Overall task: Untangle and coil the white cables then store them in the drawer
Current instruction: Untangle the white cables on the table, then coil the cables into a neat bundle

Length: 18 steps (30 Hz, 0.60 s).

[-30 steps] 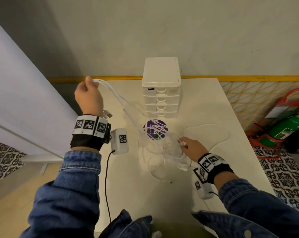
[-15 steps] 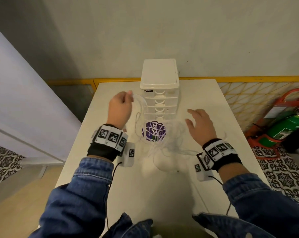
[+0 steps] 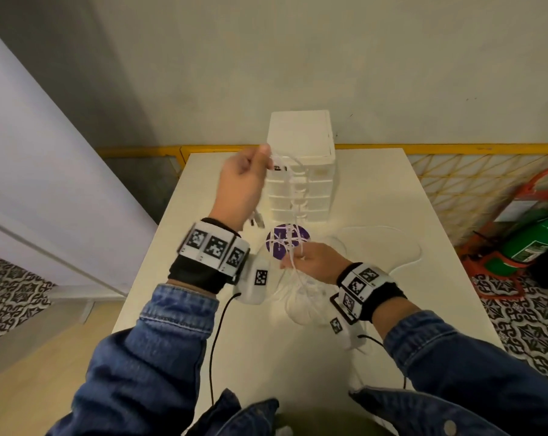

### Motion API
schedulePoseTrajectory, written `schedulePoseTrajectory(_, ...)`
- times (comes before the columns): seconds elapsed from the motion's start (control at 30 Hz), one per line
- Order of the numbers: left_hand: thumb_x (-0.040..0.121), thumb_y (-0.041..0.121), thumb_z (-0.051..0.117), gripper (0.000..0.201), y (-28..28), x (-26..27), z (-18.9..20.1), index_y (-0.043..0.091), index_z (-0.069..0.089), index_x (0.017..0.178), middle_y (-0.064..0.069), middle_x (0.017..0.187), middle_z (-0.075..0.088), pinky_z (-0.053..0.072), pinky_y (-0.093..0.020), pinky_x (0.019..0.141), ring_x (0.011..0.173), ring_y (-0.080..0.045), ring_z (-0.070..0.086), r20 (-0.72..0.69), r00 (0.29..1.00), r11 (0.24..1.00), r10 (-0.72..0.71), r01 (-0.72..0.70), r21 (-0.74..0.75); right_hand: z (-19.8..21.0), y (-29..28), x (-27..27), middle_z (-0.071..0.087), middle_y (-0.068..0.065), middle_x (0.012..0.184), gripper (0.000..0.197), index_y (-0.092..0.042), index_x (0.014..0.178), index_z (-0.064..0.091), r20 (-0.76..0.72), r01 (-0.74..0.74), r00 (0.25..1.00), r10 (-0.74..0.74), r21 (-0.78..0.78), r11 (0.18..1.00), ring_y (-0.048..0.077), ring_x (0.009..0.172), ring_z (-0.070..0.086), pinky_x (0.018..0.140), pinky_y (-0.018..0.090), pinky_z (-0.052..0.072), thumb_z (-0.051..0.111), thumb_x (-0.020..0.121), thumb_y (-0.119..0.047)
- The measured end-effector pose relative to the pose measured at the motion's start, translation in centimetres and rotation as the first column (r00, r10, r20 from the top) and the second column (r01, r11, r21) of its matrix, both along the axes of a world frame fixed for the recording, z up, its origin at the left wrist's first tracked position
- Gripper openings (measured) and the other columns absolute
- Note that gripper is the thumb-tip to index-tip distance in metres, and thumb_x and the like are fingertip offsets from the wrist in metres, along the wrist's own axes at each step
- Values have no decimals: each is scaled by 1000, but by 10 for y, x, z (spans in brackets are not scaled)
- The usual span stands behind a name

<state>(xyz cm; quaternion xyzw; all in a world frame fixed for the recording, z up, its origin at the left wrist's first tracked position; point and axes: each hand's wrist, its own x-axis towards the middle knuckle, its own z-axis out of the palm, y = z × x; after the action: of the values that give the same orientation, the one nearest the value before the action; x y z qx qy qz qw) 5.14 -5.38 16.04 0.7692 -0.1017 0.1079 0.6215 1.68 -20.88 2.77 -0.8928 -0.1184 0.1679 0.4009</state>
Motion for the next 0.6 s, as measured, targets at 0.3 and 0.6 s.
schedulePoseTrajectory(0.3, 96, 35, 46, 36, 52, 22, -8, 24, 53, 63, 2, 56, 43, 37, -28, 61, 53, -12, 40, -8, 909, 908, 416, -416, -50, -13, -65, 5, 55, 3, 102, 41, -30, 119, 58, 121, 388, 920, -372, -159, 908, 19, 87, 54, 90, 31, 44, 53, 84, -8)
schedulePoseTrajectory(0.6, 99, 29, 42, 31, 42, 19, -14, 11, 56, 78, 6, 61, 45, 35, -9, 56, 57, -5, 42, 91, 888, 891, 451, -453, 7, 24, -75, 14, 33, 7, 149, 75, -23, 146, 15, 98, 311, 949, -299, -436, 844, 25, 135, 35, 111, 42, 28, 60, 86, -27)
